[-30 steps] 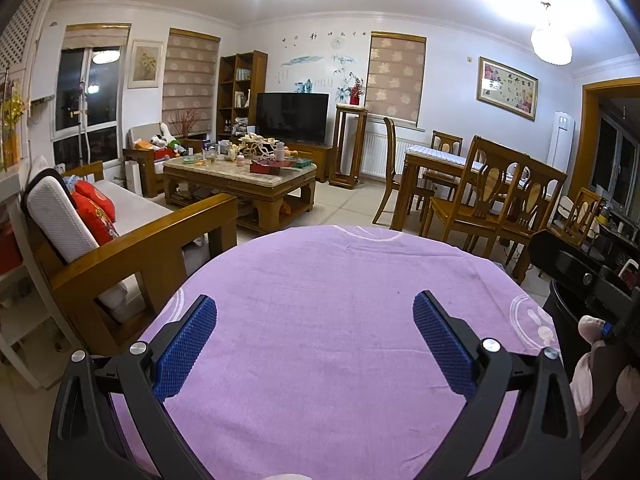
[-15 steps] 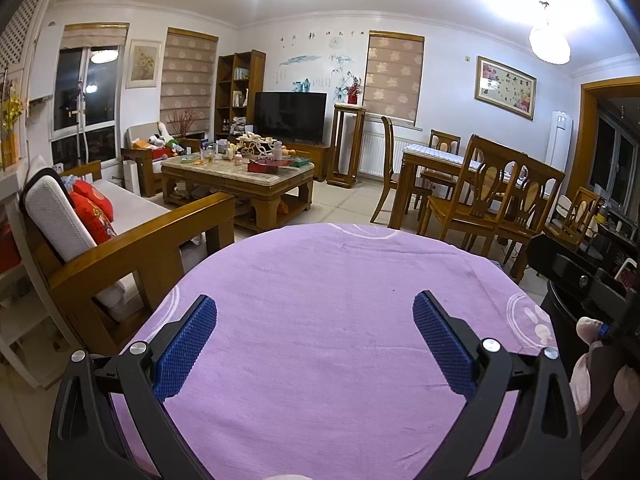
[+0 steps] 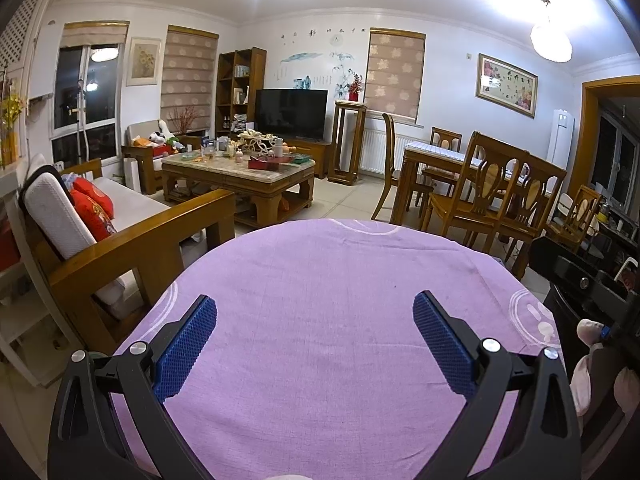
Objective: Collect trash
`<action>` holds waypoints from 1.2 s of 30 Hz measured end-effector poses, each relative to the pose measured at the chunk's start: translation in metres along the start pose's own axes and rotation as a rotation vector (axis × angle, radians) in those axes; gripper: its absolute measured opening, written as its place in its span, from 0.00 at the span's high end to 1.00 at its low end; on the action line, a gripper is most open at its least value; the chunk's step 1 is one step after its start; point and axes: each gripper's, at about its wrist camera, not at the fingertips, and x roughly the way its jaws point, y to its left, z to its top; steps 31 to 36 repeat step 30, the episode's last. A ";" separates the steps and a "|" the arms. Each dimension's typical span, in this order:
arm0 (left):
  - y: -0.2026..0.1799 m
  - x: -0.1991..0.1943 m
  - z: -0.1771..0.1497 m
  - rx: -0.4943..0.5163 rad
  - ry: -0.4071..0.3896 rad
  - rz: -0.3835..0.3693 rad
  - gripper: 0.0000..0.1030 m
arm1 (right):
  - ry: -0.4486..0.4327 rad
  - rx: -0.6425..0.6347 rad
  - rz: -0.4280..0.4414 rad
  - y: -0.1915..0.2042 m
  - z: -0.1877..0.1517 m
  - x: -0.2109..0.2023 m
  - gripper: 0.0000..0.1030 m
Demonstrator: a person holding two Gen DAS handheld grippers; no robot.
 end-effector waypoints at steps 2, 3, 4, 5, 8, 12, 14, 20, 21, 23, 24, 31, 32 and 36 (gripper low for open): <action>0.000 0.000 -0.001 0.000 0.002 0.001 0.05 | 0.003 0.002 -0.001 -0.002 -0.001 0.000 0.05; 0.000 0.000 -0.001 0.000 0.003 0.002 0.05 | 0.005 0.003 -0.001 -0.002 -0.002 -0.001 0.05; -0.001 0.001 -0.005 0.000 0.004 0.002 0.05 | 0.005 0.004 -0.001 -0.001 -0.003 0.001 0.05; -0.001 0.001 -0.005 0.001 0.005 0.003 0.05 | 0.007 0.005 -0.002 -0.001 -0.005 0.001 0.05; -0.001 0.006 -0.008 0.001 0.010 0.005 0.05 | 0.009 0.006 -0.002 -0.001 -0.007 0.002 0.05; -0.001 0.007 -0.011 0.001 0.011 0.005 0.05 | 0.016 0.010 -0.003 -0.001 -0.012 0.004 0.05; -0.001 0.007 -0.010 0.001 0.012 0.007 0.05 | 0.018 0.010 -0.004 -0.001 -0.013 0.004 0.05; -0.003 0.007 -0.013 0.007 -0.003 0.034 0.05 | 0.027 0.015 -0.008 0.000 -0.018 0.007 0.05; -0.003 0.007 -0.013 0.004 -0.002 0.030 0.05 | 0.028 0.015 -0.008 0.000 -0.019 0.006 0.05; -0.002 0.008 -0.012 0.000 0.003 0.026 0.05 | 0.028 0.015 -0.008 0.000 -0.018 0.007 0.05; -0.001 0.008 -0.013 -0.007 0.007 0.024 0.05 | 0.029 0.016 -0.009 0.000 -0.019 0.007 0.05; -0.002 0.010 -0.011 -0.013 0.021 0.014 0.05 | 0.036 0.020 -0.013 -0.004 -0.022 0.008 0.05; -0.002 0.010 -0.011 -0.013 0.021 0.014 0.05 | 0.036 0.020 -0.013 -0.004 -0.022 0.008 0.05; -0.002 0.010 -0.011 -0.013 0.021 0.014 0.05 | 0.036 0.020 -0.013 -0.004 -0.022 0.008 0.05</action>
